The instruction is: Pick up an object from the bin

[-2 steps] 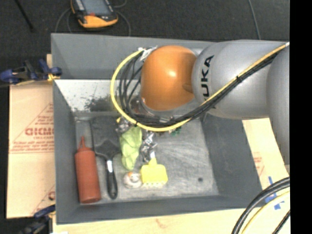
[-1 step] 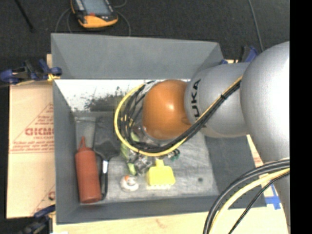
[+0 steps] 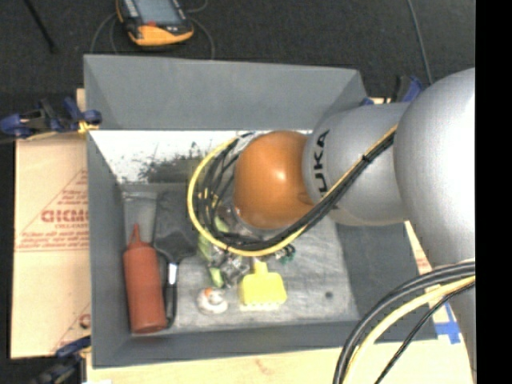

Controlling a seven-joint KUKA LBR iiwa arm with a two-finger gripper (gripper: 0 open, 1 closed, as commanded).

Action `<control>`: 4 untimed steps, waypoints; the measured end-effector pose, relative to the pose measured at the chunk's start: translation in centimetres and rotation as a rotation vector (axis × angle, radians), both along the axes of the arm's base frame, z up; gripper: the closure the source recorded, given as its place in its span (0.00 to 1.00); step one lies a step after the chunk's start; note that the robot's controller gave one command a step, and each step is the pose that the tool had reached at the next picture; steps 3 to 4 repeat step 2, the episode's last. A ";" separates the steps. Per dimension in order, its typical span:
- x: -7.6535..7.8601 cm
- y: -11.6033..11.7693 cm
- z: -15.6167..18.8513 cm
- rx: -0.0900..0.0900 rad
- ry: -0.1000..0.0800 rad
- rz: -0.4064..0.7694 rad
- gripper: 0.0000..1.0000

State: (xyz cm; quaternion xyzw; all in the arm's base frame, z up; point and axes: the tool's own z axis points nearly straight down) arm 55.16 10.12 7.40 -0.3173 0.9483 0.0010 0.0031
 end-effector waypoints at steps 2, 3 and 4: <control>0.9 0.9 15.3 -0.002 0.001 -0.014 1.00; 0.9 0.9 15.3 -0.002 0.001 -0.014 1.00; 0.9 0.9 15.3 -0.002 0.001 -0.014 1.00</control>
Offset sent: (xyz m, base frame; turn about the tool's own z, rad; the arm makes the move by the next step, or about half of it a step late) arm 0.0080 0.0088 0.1517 0.0072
